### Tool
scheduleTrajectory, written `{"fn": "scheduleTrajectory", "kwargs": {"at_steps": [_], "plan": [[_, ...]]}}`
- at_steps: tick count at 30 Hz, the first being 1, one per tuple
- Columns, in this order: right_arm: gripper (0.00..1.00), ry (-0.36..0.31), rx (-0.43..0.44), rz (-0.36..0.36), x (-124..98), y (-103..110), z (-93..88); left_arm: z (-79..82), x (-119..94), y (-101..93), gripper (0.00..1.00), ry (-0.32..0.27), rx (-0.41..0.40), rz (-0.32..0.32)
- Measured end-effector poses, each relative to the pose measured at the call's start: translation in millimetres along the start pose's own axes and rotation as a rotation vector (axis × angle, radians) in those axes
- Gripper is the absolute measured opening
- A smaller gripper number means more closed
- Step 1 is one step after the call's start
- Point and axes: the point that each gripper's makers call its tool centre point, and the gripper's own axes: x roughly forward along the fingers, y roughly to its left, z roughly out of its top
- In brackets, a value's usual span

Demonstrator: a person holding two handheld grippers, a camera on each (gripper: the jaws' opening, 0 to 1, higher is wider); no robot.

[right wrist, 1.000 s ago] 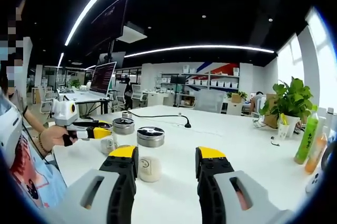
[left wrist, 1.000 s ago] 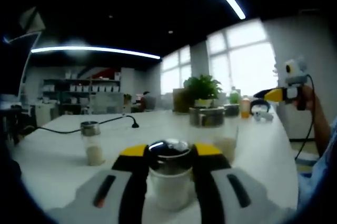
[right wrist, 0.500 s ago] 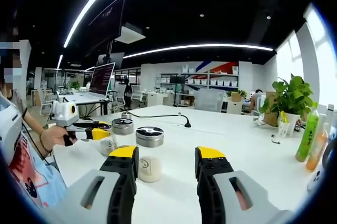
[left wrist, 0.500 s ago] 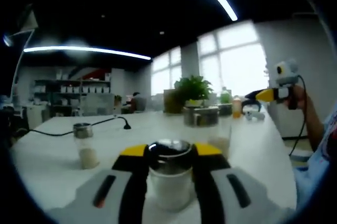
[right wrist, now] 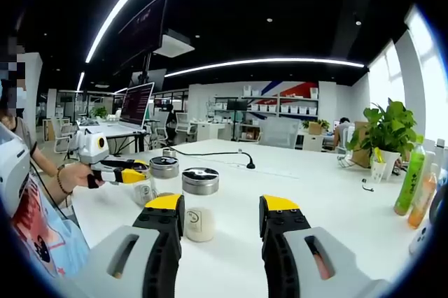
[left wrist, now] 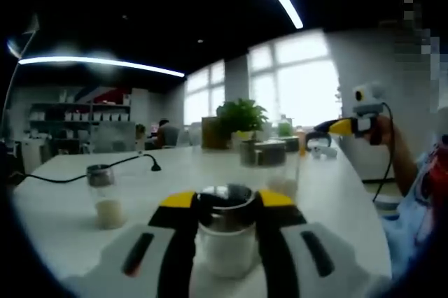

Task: Rotate the seasoning bottle until the label or dispensing opening points toward the visible target arrow and the bottle remains upright within the marked orientation range

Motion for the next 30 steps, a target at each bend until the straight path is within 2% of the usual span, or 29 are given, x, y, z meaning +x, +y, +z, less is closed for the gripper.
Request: {"fn": "scheduleTrajectory", "kwargs": {"at_steps": [15, 30], "plan": [[0.43, 0.000, -0.004, 0.022, 2.0, 6.6, -0.4, -1.3, -1.5, -4.8, 0.34, 0.036, 0.018, -0.112], [0.44, 0.009, 0.018, 0.012, 2.3, 2.0, -4.0, -2.3, -1.7, -7.4, 0.34, 0.086, 0.014, -0.212]]}}
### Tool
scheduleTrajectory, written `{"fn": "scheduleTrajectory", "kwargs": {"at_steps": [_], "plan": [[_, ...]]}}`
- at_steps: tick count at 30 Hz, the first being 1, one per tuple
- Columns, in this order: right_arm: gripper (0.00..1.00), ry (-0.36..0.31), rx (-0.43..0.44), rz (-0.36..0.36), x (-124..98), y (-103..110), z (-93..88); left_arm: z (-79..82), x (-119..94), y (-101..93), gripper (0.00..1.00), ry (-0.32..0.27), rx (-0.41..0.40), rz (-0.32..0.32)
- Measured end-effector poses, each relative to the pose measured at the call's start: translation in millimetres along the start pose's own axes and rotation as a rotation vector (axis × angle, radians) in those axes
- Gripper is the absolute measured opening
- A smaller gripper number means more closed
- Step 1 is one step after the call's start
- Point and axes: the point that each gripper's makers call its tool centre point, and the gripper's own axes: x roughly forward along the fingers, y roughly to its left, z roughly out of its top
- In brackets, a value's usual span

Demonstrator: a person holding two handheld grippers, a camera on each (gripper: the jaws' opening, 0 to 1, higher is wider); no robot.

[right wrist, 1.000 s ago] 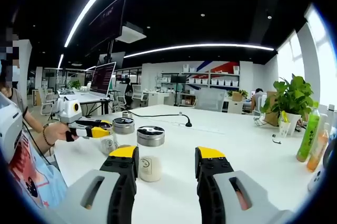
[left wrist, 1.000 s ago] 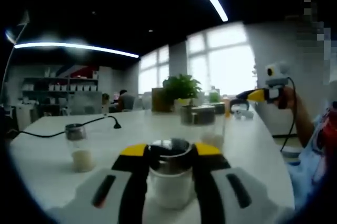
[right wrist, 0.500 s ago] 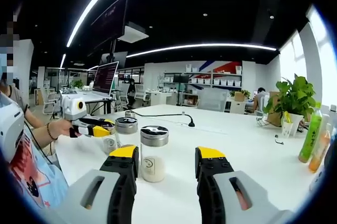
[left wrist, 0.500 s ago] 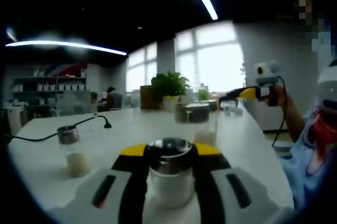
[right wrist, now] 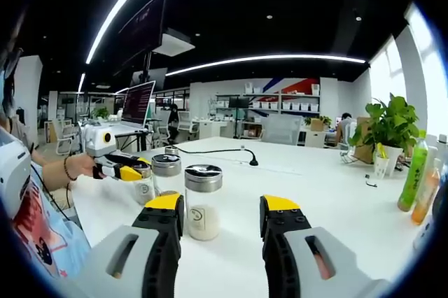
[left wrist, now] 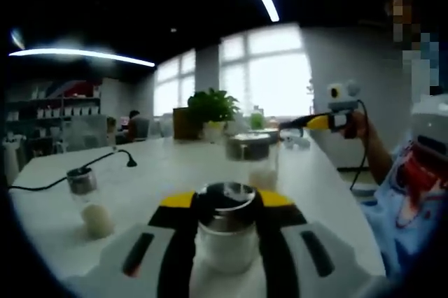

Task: Rotate the seasoning bottle until the label or dispensing opening points toward the visible target arrow and the bottle remains upright within the marked orientation range

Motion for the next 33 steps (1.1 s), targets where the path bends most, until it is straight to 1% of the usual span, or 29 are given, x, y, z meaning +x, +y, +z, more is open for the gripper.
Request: {"fn": "scheduleTrajectory", "kwargs": {"at_steps": [3, 8, 9, 11, 12, 17, 19, 25, 28, 29, 30, 31, 32, 33], "plan": [[0.44, 0.002, -0.002, -0.003, -0.1, -1.1, -0.3, -0.2, 0.7, 0.0, 0.34, 0.020, 0.002, -0.021], [0.44, 0.009, -0.008, 0.003, 0.4, 0.0, -2.2, -1.0, 1.2, 0.3, 0.34, 0.034, 0.005, -0.073], [0.44, 0.009, -0.010, 0.001, 0.5, -0.2, -2.1, -1.1, 1.0, 0.1, 0.34, 0.033, 0.013, -0.086], [0.44, 0.006, -0.010, 0.004, 0.3, 0.5, -1.3, -1.2, 0.8, 1.1, 0.34, 0.024, 0.002, -0.105], [0.44, 0.004, -0.013, 0.009, 0.0, 1.7, -1.1, -1.3, 0.5, 1.0, 0.34, 0.021, 0.000, -0.127], [0.44, -0.001, -0.028, 0.011, -1.0, 3.7, 1.5, -1.5, -0.1, 0.9, 0.34, 0.032, 0.003, -0.172], [0.44, -0.007, -0.028, 0.011, -1.2, 4.2, 2.5, -1.9, -0.7, 1.0, 0.34, 0.026, 0.007, -0.196], [0.44, 0.001, -0.024, 0.005, -1.0, 2.9, 0.9, -1.5, -1.1, -0.4, 0.34, 0.014, 0.004, -0.242], [0.44, 0.009, -0.024, 0.001, -0.5, 2.5, -1.1, -1.3, -1.4, -0.8, 0.34, 0.005, -0.004, -0.254], [0.44, 0.010, -0.026, -0.001, -0.3, 2.6, -0.9, -0.6, -1.0, -0.8, 0.34, -0.011, -0.052, -0.251], [0.44, 0.009, -0.028, -0.001, -0.2, 3.0, -0.6, -0.9, -1.7, 1.5, 0.34, -0.017, -0.046, -0.243], [0.44, 0.008, -0.028, 0.002, -0.1, 3.6, -0.3, -0.3, -2.1, 3.3, 0.34, -0.021, -0.060, -0.238], [0.44, 0.008, -0.028, 0.004, 0.0, 4.2, -0.5, 0.7, -2.4, 7.2, 0.34, -0.025, -0.094, -0.216], [0.44, 0.012, -0.029, 0.006, 0.3, 4.5, -1.2, 0.4, -2.6, 11.9, 0.37, -0.024, -0.120, -0.188]]}}
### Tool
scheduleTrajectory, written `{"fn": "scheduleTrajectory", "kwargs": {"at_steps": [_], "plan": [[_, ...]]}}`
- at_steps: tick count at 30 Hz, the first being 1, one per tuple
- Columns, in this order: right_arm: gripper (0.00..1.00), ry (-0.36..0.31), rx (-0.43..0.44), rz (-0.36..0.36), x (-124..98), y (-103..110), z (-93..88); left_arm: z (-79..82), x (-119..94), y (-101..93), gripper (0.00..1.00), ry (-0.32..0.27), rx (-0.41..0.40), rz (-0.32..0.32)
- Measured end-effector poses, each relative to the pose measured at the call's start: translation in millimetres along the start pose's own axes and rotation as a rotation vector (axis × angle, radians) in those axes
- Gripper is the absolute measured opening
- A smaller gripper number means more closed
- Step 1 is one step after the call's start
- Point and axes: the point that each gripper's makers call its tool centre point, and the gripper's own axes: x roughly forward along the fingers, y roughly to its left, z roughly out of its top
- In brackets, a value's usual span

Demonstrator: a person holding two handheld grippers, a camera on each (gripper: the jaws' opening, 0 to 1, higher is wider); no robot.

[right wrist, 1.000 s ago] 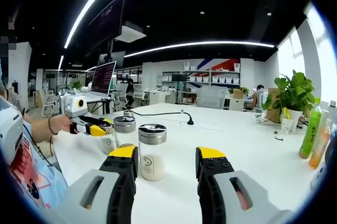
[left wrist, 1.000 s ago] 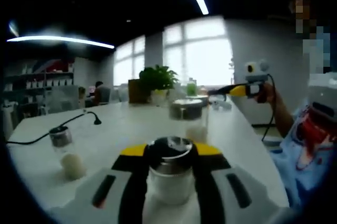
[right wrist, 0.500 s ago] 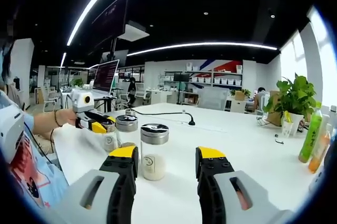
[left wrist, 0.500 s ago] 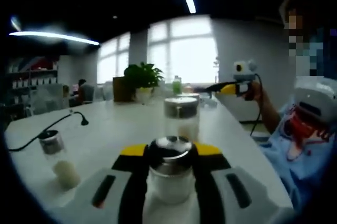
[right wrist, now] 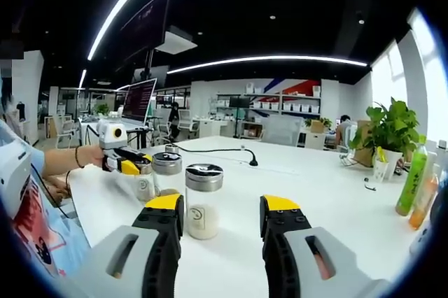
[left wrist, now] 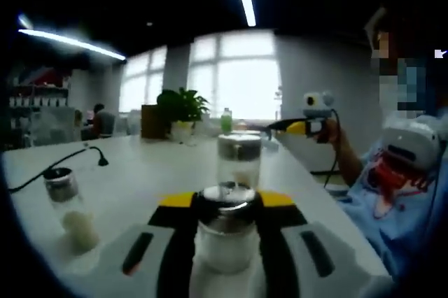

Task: Rotate the seasoning bottle until the label or dispensing opening points toward the visible target arrow and the bottle remains upright within the marked orientation range

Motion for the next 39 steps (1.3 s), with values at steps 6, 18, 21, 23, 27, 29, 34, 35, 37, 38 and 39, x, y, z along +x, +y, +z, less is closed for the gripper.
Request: {"fn": "scheduleTrajectory", "kwargs": {"at_steps": [6, 18, 21, 23, 27, 29, 34, 35, 37, 38, 39], "plan": [[0.44, 0.016, 0.016, 0.001, 1.8, -2.8, -4.8, 2.3, -7.9, -6.2, 0.48, -0.031, 0.013, -0.010], [0.44, 0.016, 0.010, 0.000, 1.0, -2.0, -4.2, 21.2, -23.0, -15.3, 0.66, -0.035, 0.107, 0.146], [0.44, 0.016, 0.003, -0.004, 0.4, -2.3, -3.8, 27.6, -26.2, -14.8, 0.68, -0.062, 0.059, 0.209], [0.44, 0.013, 0.003, -0.003, 0.1, -2.1, -2.9, 31.8, -28.1, -17.4, 0.69, -0.071, 0.074, 0.241], [0.44, 0.015, 0.001, -0.007, 0.4, -2.5, -3.6, 32.5, -30.9, -17.5, 0.70, -0.049, 0.118, 0.330], [0.44, 0.014, 0.004, -0.006, 0.6, -2.5, -3.3, 35.0, -30.4, -19.7, 0.71, -0.086, 0.121, 0.351], [0.44, 0.008, 0.006, -0.009, 0.2, -2.7, -2.4, 31.6, -28.9, -14.8, 0.71, -0.107, 0.101, 0.442], [0.44, 0.005, 0.010, -0.011, -0.2, -3.2, -2.0, 30.9, -29.7, -13.7, 0.71, -0.113, 0.095, 0.471], [0.44, 0.004, 0.013, -0.008, -0.9, -3.3, -2.2, 29.6, -28.8, -15.3, 0.72, -0.129, 0.081, 0.504], [0.44, 0.007, 0.012, -0.007, -1.3, -3.3, -3.1, 28.3, -27.5, -16.7, 0.72, -0.129, 0.083, 0.506], [0.44, 0.009, 0.010, -0.007, -1.6, -3.5, -3.7, 27.0, -27.1, -16.3, 0.72, -0.126, 0.081, 0.514]]}}
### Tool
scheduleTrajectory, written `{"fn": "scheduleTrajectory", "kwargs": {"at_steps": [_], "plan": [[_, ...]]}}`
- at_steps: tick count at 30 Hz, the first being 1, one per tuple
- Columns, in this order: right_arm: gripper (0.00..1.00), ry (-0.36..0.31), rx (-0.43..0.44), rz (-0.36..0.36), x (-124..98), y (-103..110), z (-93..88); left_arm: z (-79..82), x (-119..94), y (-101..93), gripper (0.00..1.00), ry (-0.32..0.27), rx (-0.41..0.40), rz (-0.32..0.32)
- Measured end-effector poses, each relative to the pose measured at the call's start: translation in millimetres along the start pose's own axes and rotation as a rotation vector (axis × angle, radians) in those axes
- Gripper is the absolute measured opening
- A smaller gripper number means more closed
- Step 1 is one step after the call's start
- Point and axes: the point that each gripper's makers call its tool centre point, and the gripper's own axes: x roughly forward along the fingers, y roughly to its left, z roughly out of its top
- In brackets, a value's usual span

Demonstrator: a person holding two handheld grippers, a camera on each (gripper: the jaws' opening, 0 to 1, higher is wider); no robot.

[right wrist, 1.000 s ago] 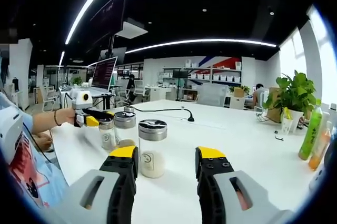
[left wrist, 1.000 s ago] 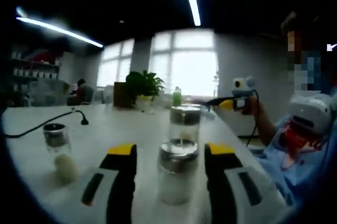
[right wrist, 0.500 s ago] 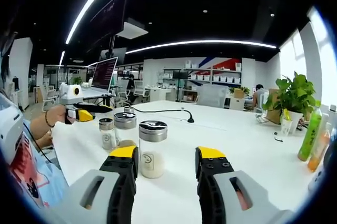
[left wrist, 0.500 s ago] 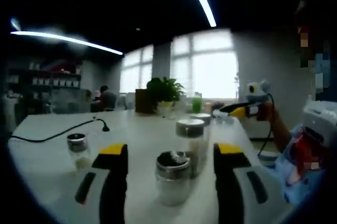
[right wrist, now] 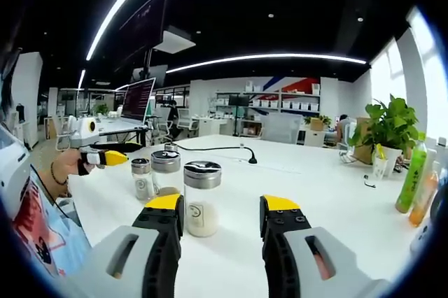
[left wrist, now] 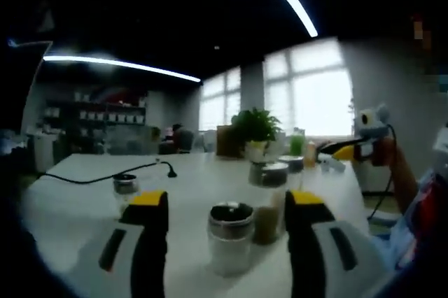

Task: Rotate the seasoning bottle until the label or dispensing opening points toward the visible target arrow and the bottle remains upright within the marked orientation range

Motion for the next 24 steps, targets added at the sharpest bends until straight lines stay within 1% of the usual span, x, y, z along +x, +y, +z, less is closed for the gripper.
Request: {"fn": "scheduleTrajectory", "kwargs": {"at_steps": [2, 4, 7, 8, 9, 11, 13, 14, 17, 20, 22, 24], "plan": [[0.44, 0.000, 0.003, -0.003, -0.7, -0.9, 0.1, -4.1, -0.7, 2.9, 0.71, 0.009, -0.043, 0.036], [0.44, -0.005, 0.005, -0.003, -1.2, -1.0, 1.2, -4.8, -0.8, 5.7, 0.71, -0.003, -0.080, 0.068], [0.44, -0.003, -0.004, -0.006, -1.2, -0.9, 1.6, -8.0, 2.4, 6.0, 0.68, -0.005, -0.061, 0.089], [0.44, -0.004, -0.006, -0.007, -1.0, -0.9, 1.9, -11.1, 5.1, 5.0, 0.68, 0.011, -0.061, 0.093], [0.44, -0.004, -0.005, -0.005, -0.7, -0.5, 2.1, -12.6, 6.3, 2.9, 0.67, 0.015, -0.069, 0.090], [0.44, -0.002, -0.003, -0.001, -0.1, 0.4, 1.7, -12.7, 7.4, -0.7, 0.64, 0.005, -0.092, 0.088], [0.44, 0.000, -0.005, -0.002, 0.6, 0.0, 1.1, -11.9, 10.3, -5.0, 0.56, -0.009, -0.087, 0.078], [0.44, 0.002, -0.001, -0.001, 1.0, -0.3, 0.5, -12.1, 12.6, -5.9, 0.54, -0.009, -0.086, 0.083], [0.44, 0.005, 0.004, 0.005, 0.6, 0.5, -1.0, -14.1, 16.4, -9.0, 0.54, -0.003, -0.085, 0.087], [0.44, -0.001, -0.001, -0.001, -0.8, -0.6, 0.7, -16.0, 18.6, -11.4, 0.52, -0.002, -0.080, 0.097], [0.44, -0.004, 0.000, -0.001, -1.8, -0.8, 1.6, -20.0, 20.6, -12.2, 0.50, 0.017, -0.053, 0.102], [0.44, -0.005, -0.001, 0.000, -2.5, -0.9, 1.8, -22.1, 21.2, -11.2, 0.50, 0.023, -0.050, 0.108]]}}
